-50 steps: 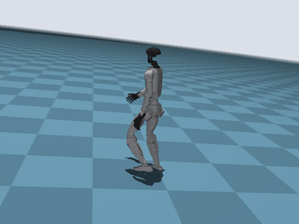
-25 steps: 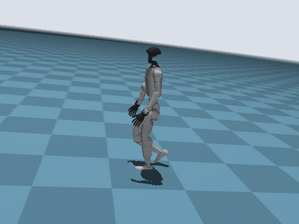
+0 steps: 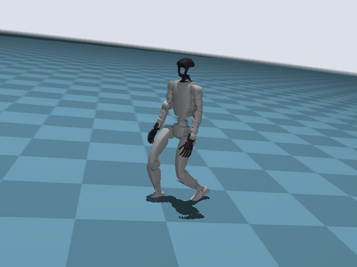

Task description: Walk

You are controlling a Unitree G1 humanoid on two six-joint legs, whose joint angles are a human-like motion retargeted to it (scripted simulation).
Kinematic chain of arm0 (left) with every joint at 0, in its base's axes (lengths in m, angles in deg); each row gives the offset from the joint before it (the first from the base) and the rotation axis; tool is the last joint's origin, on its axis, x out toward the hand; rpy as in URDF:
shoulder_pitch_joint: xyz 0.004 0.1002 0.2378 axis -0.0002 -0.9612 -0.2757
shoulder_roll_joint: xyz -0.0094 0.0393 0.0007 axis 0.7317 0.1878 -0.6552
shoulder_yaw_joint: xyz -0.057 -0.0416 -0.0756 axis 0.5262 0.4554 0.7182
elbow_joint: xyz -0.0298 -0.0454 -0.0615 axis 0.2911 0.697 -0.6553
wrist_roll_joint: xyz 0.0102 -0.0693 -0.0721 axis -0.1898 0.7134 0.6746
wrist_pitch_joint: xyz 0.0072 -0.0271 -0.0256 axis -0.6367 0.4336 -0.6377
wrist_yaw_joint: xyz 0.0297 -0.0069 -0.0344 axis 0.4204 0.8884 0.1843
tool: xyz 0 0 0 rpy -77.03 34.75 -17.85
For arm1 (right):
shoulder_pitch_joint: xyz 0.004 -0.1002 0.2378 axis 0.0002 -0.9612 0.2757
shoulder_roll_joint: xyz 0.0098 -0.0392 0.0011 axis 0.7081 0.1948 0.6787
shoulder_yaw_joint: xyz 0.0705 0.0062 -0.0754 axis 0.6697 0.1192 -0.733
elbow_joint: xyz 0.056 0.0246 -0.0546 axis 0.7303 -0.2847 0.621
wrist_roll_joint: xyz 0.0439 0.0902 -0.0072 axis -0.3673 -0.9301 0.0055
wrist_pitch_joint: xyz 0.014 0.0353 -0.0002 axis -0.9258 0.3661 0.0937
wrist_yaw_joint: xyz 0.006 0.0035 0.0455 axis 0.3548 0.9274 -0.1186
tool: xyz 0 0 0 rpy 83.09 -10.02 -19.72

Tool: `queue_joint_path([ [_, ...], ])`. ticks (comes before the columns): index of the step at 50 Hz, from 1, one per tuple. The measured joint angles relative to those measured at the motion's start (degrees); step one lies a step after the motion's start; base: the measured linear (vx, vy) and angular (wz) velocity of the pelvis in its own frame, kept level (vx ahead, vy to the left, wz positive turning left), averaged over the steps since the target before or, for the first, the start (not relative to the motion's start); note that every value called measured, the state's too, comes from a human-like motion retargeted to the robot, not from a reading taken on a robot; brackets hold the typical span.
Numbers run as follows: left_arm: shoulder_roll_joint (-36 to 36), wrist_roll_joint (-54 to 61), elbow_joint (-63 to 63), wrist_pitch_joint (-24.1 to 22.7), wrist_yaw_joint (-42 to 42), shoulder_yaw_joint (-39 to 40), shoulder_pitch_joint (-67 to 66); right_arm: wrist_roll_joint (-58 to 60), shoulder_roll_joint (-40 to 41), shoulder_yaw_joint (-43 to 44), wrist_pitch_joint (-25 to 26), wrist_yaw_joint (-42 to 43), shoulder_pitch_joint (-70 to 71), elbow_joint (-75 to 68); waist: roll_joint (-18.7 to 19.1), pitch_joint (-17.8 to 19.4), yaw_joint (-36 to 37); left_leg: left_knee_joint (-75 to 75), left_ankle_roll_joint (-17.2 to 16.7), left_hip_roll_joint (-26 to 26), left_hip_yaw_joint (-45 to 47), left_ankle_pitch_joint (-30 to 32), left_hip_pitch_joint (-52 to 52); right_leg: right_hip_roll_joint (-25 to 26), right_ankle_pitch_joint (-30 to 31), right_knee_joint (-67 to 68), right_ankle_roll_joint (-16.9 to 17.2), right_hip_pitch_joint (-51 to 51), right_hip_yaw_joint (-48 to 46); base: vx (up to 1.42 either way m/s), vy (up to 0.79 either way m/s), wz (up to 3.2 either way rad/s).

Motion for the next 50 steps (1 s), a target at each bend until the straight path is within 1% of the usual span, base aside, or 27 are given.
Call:
queue_joint_path([
  [2,-0.7,1.1,0.4,0.6,-1.1,0.5,-0.3,-0.1,-0.3,-1.1,0.3,-0.9,0.0,0.8,1.6,0.2,0.7,12.4,-0.9,5.7,1.7,6.8,-4.9,2.0,-2.1,-0.5,-2.7,2.9,-2.7,0.45,-0.20,0.89],
  [4,-1.0,1.9,-0.2,1.3,-1.9,0.8,0.2,0.3,-0.8,-2.0,0.5,-1.6,0.4,1.7,1.9,0.3,2.1,21.8,0.6,10.6,3.5,10.5,-10.9,2.9,-3.8,-2.1,-4.5,5.8,-4.7,0.45,-0.21,0.86],
  [5,-1.2,2.1,-0.7,1.6,-2.1,0.9,0.6,0.5,-1.0,-2.5,0.6,-1.9,0.7,2.1,1.8,0.5,3.0,25.5,1.7,12.5,4.4,11.0,-13.9,3.1,-4.5,-3.1,-5.1,7.3,-5.4,0.46,-0.20,0.79],
  [6,-1.2,2.2,-1.5,1.7,-2.3,1.0,1.0,0.8,-1.2,-2.9,0.7,-2.3,1.2,2.4,1.3,0.6,4.0,27.5,2.7,13.3,5.1,10.2,-16.8,3.0,-5.1,-4.2,-5.4,8.9,-5.9,0.47,-0.19,0.73],
  [8,-1.3,2.3,-3.1,1.7,-2.6,1.2,1.5,1.3,-1.6,-3.7,0.8,-3.0,2.1,3.1,0.4,0.8,5.9,28.7,4.1,13.8,6.7,7.9,-22.1,2.5,-6.3,-6.7,-5.6,12.4,-6.8,0.49,-0.16,0.65],
  [10,-1.3,2.4,-4.7,1.5,-2.7,1.5,1.5,1.7,-1.8,-4.4,0.7,-3.9,3.2,3.9,-0.5,1.0,7.8,25.7,4.6,12.9,8.6,4.9,-26.2,1.7,-7.4,-9.1,-5.5,16.2,-7.3,0.53,-0.11,0.54],
  [12,-1.4,2.6,-6.0,1.3,-2.7,1.8,1.3,1.8,-2.0,-4.7,0.5,-4.5,4.6,4.7,-1.3,1.3,9.3,18.3,4.1,11.4,10.6,2.8,-29.1,1.0,-8.8,-11.2,-5.0,19.8,-7.4,0.57,-0.06,0.46],
  [14,-1.4,2.8,-6.6,1.2,-2.6,1.9,1.2,1.8,-2.2,-4.8,0.2,-4.9,6.0,5.4,-2.3,1.5,10.2,8.1,3.0,9.6,12.4,2.5,-31.0,0.1,-10.1,-13.3,-4.5,23.0,-7.5,0.60,-0.03,0.49],
  [18,-1.6,2.4,-5.8,1.3,-2.0,2.2,1.5,2.4,-2.4,-5.1,0.0,-5.1,8.9,6.0,-5.0,1.0,10.0,-18.5,0.5,3.8,15.7,6.7,-31.5,-2.9,-12.7,-16.2,-3.1,26.8,-8.1,0.63,0.02,0.63],
  [20,-1.8,2.2,-5.0,1.5,-1.6,2.3,1.1,2.7,-2.2,-5.3,-0.1,-4.9,9.4,6.2,-5.3,0.5,9.6,-24.1,-0.2,2.7,16.4,7.1,-32.8,-3.5,-14.6,-14.1,-2.8,27.2,-8.3,0.63,0.06,0.54],
  [22,-1.7,2.7,-3.6,1.7,-1.2,2.6,1.5,2.8,-1.7,-5.2,0.0,-4.7,10.0,5.9,-8.0,0.1,8.9,-35.7,0.5,-1.8,17.6,12.9,-29.0,-6.4,-15.3,-11.6,-1.9,27.3,-6.8,0.66,0.07,0.55],
  [23,-2.0,2.8,-3.2,1.8,-0.9,2.6,1.1,2.9,-1.4,-5.2,0.0,-4.5,9.5,5.7,-8.4,-0.2,8.6,-34.0,0.9,-2.4,17.7,13.6,-29.8,-7.4,-15.2,-9.2,-1.6,27.2,-6.7,0.65,0.07,0.54],
  [25,-2.3,3.5,-2.2,2.1,-0.5,2.6,0.5,3.0,-0.8,-5.3,0.2,-4.1,8.1,5.1,-9.7,-1.0,8.3,-30.0,2.0,-4.0,17.7,14.9,-30.9,-9.4,-13.8,-3.9,-0.7,26.8,-6.0,0.67,0.08,0.52],
  [27,-1.8,4.8,-0.4,2.4,-0.4,2.5,0.7,2.8,0.1,-5.2,0.6,-4.3,6.4,3.4,-11.9,-1.5,7.9,-28.0,3.5,-7.2,17.3,15.6,-29.8,-11.4,-9.4,2.6,1.5,26.0,-3.8,0.70,0.09,0.66],
  [28,-1.6,5.4,0.4,2.5,-0.6,2.3,0.8,2.6,0.6,-5.2,0.9,-4.6,5.3,2.4,-13.2,-1.4,7.5,-27.9,4.4,-9.4,17.0,16.0,-28.7,-12.7,-5.8,6.7,3.0,25.3,-2.5,0.68,0.09,0.88],
  [30,-1.1,6.2,1.3,2.6,-1.1,1.9,1.1,2.2,1.4,-5.0,1.5,-5.6,3.4,0.2,-16.1,-0.7,6.2,-30.8,6.5,-14.9,15.9,16.9,-24.7,-15.9,4.4,16.3,6.3,22.8,0.7,0.66,0.08,1.04],
  [32,-0.5,6.0,0.8,2.8,-1.4,1.4,1.6,2.0,1.7,-4.5,2.1,-6.3,1.9,-1.8,-17.4,-0.1,4.6,-32.9,8.0,-18.5,13.8,16.6,-20.9,-17.2,13.7,25.1,8.4,19.1,3.3,0.67,0.05,1.08],
  [33,-0.2,5.7,0.3,3.0,-1.4,1.2,2.0,2.0,1.7,-4.3,2.4,-6.5,1.3,-2.6,-17.4,0.2,3.8,-33.8,8.5,-19.7,12.5,16.3,-19.0,-17.5,16.0,28.8,8.5,17.1,4.1,0.68,0.03,1.06],
  [34,0.1,5.4,-0.2,3.0,-1.3,0.8,2.1,2.1,1.8,-4.0,2.6,-6.4,0.4,-3.2,-17.6,0.4,2.9,-33.7,8.8,-20.9,11.3,15.5,-17.5,-18.3,15.8,32.0,8.0,15.2,4.7,0.69,0.01,1.07],
  [35,0.2,5.0,-0.7,3.0,-1.1,0.4,2.1,2.2,1.8,-3.8,2.8,-6.2,-0.6,-3.6,-17.7,0.6,1.9,-33.2,9.0,-22.1,10.2,14.5,-16.2,-19.4,14.4,35.1,7.1,13.2,5.2,0.69,0.01,0.96],
  [37,1.0,4.2,-2.0,3.2,-0.8,0.1,3.4,2.3,1.2,-3.1,2.9,-5.6,-1.0,-4.2,-15.6,1.5,0.6,-36.7,8.6,-22.1,6.4,14.3,-10.5,-19.4,10.0,36.6,4.1,8.7,5.1,0.68,0.00,0.85],
  [38,1.1,3.8,-2.6,3.1,-0.5,-0.3,3.4,2.4,1.2,-2.8,2.9,-5.1,-1.9,-4.2,-15.6,1.7,-0.3,-35.7,8.4,-22.9,5.4,13.2,-9.1,-20.4,6.7,36.8,2.8,6.6,5.3,0.68,-0.03,0.85],
  [40,1.6,3.0,-4.0,3.0,-0.2,-0.4,4.6,2.7,0.5,-2.4,2.7,-4.2,-2.2,-3.9,-12.4,2.6,-1.7,-37.1,7.6,-20.9,2.1,11.5,-4.2,-18.7,2.2,32.4,0.5,3.1,3.8,0.69,-0.05,0.72],
  [42,1.8,2.3,-5.1,2.6,0.1,-0.6,5.4,2.9,0.2,-2.1,2.6,-3.4,-2.8,-3.3,-10.3,3.1,-2.8,-36.2,7.2,-19.3,0.0,8.8,-0.9,-17.1,-0.5,25.1,-0.2,0.3,2.6,0.68,-0.07,0.65],
  [45,2.3,1.3,-6.2,1.6,0.4,-1.0,6.4,3.0,0.1,-1.9,2.5,-2.3,-3.0,-2.3,-7.2,3.1,-3.9,-34.2,6.9,-16.1,-2.3,4.6,2.2,-12.9,-0.5,10.2,1.3,-3.1,1.1,0.66,-0.08,0.49],
  [48,2.8,0.2,-6.3,0.8,0.2,-1.4,7.4,3.1,0.1,-1.9,2.4,-1.6,-2.7,-0.9,-4.0,2.0,-3.8,-31.8,6.0,-12.1,-2.4,1.2,3.7,-7.4,3.3,-7.7,4.2,-4.4,-0.2,0.64,-0.08,0.17],
  [50,2.7,-0.5,-6.3,0.6,0.2,-1.7,7.4,3.4,0.2,-1.9,2.2,-1.1,-2.9,0.0,-3.7,1.5,-3.9,-28.6,5.4,-11.3,-1.1,-0.4,4.2,-6.4,4.1,-11.5,5.5,-6.0,0.0,0.63,-0.09,0.22],
])
